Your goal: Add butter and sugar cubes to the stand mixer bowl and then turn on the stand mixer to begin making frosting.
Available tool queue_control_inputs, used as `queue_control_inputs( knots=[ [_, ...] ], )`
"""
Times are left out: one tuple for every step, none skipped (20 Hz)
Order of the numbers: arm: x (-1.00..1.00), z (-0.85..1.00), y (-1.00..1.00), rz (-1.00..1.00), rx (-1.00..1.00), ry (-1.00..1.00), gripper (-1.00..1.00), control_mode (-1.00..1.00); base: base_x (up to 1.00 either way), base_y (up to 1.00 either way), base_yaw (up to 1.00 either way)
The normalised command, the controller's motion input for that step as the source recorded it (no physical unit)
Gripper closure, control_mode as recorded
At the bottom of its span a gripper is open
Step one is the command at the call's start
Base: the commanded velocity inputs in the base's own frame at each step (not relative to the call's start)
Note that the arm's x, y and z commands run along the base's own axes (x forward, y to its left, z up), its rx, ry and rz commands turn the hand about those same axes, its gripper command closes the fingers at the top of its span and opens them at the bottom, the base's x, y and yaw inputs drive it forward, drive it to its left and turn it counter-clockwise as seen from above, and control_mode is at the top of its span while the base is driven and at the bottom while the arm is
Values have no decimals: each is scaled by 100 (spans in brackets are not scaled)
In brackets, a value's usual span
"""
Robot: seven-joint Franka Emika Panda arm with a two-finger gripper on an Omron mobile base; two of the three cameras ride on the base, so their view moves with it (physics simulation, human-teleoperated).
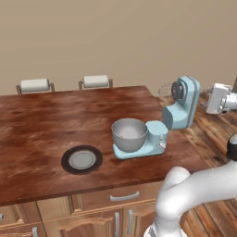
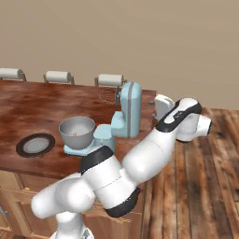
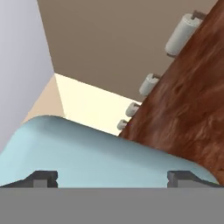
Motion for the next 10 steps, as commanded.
queue_control_inputs(
  knots=[
    [54,0,9,0,12,9,-100,-100,0,0,0],
    [53,0,9,0,10,9,-100,-100,0,0,0],
    [49,0,9,0,6,9,-100,-100,0,0,0],
    [36,0,9,0,4,10,-100,-100,0,0,0],
    [26,0,19,0,0,9,-100,-100,0,0,0],
    [19,0,28,0,0,10,-100,-100,0,0,0],
    [7,0,36,0,0,9,-100,-100,0,0,0],
    [4,0,42,0,0,8,-100,-100,0,0,0],
    [1,0,48,0,0,8,-100,-100,0,0,0],
    [0,0,52,0,0,9,-100,-100,0,0,0]
  ],
)
